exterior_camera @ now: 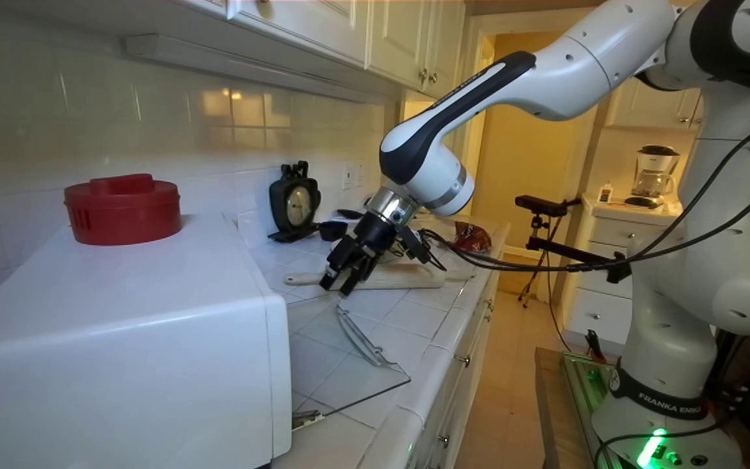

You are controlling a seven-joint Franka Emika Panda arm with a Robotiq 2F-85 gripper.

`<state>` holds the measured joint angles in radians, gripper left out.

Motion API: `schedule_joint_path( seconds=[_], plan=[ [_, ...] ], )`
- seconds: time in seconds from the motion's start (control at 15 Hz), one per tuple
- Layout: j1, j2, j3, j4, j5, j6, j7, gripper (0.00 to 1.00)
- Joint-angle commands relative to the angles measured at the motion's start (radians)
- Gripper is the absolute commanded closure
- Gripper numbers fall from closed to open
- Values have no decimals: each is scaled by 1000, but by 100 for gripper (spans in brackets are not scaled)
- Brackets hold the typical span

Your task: Close the open oven door

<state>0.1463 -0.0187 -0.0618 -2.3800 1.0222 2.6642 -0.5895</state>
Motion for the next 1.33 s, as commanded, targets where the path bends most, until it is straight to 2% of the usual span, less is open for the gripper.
schedule_joint_path(
  seconds=[0.0, 0.13, 0.47, 0.67, 0.73, 1.07, 1.27],
  plan=[
    [1, 39, -1, 47, 62, -19, -57, 0],
    [5, 30, 6, 48, 74, -26, -62, 0],
    [6, -17, 13, 37, 110, -136, -77, 0],
    [5, -57, 7, 24, 138, -141, -117, 0],
    [-32, -80, 41, 17, 139, -143, -124, 0],
    [-35, -192, 58, 11, 133, -159, -149, 0],
    [-29, -207, 69, 52, 111, -201, -150, 0]
  ],
)
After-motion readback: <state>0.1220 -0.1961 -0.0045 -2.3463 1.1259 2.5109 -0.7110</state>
